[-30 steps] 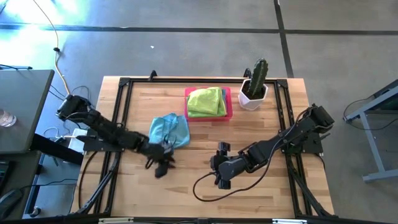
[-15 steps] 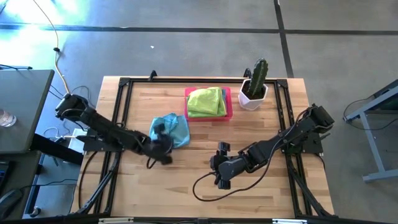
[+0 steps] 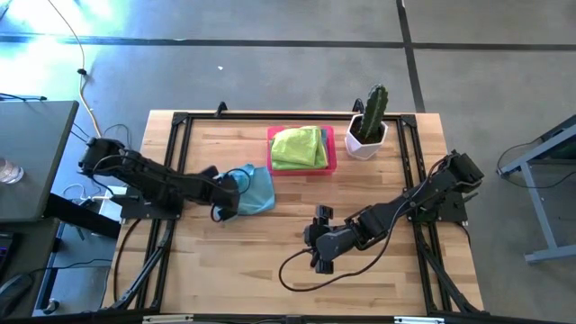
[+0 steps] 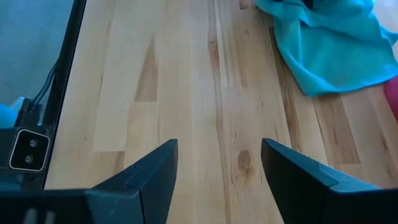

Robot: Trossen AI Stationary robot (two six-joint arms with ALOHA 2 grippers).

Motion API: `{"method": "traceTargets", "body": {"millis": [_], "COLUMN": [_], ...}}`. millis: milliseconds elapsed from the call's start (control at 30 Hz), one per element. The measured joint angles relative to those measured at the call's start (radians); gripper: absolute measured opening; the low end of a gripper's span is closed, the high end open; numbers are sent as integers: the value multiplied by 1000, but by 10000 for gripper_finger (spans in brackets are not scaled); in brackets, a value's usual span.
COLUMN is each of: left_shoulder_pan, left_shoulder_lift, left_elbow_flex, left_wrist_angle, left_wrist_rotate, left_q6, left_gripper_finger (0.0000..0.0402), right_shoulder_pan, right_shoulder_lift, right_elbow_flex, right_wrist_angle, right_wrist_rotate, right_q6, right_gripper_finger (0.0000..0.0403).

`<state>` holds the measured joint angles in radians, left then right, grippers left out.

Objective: Fold microfiber towels
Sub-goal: Fold the blue microfiber cloth

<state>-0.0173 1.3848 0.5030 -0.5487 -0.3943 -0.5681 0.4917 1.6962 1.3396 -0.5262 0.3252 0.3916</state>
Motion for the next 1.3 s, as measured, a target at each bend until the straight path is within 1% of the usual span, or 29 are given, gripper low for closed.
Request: {"method": "traceTargets", "body": {"millis": [100,200,367,533,733,867,933,1000,1167,1233,1300], "left_shoulder_pan": [-39,-97,-181,-249,-310,-344,-357,-367,-378,-378,-379], "left_shoulder_lift": [-1,3,12,39,123,192,221,225,221,218,218], "left_elbow_flex": [-35,-38,-42,-44,-42,-40,-11,33,138,172,192], "left_wrist_angle": [104,161,344,483,670,859,919,940,925,889,793], "left_wrist_rotate": [-8,-13,75,120,153,228,274,301,312,311,311], "left_q6": [-91,-149,-159,-175,-224,-240,-203,-133,103,176,201], "left_gripper_finger": [130,130,131,131,131,131,131,131,131,131,131], "right_shoulder_pan": [0,-1,-1,-1,-7,-21,-29,-37,-47,-47,-46], "right_shoulder_lift": [0,0,0,0,0,0,0,0,26,51,81], "right_elbow_flex": [0,0,0,0,0,0,0,0,0,0,0], "right_wrist_angle": [0,5,64,143,218,260,266,263,257,257,259], "right_wrist_rotate": [0,0,0,0,0,30,42,43,34,29,22], "right_q6": [0,-25,-25,-31,-33,-31,-10,27,106,106,106], "right_gripper_finger": [224,224,224,224,224,224,224,224,224,224,224]}}
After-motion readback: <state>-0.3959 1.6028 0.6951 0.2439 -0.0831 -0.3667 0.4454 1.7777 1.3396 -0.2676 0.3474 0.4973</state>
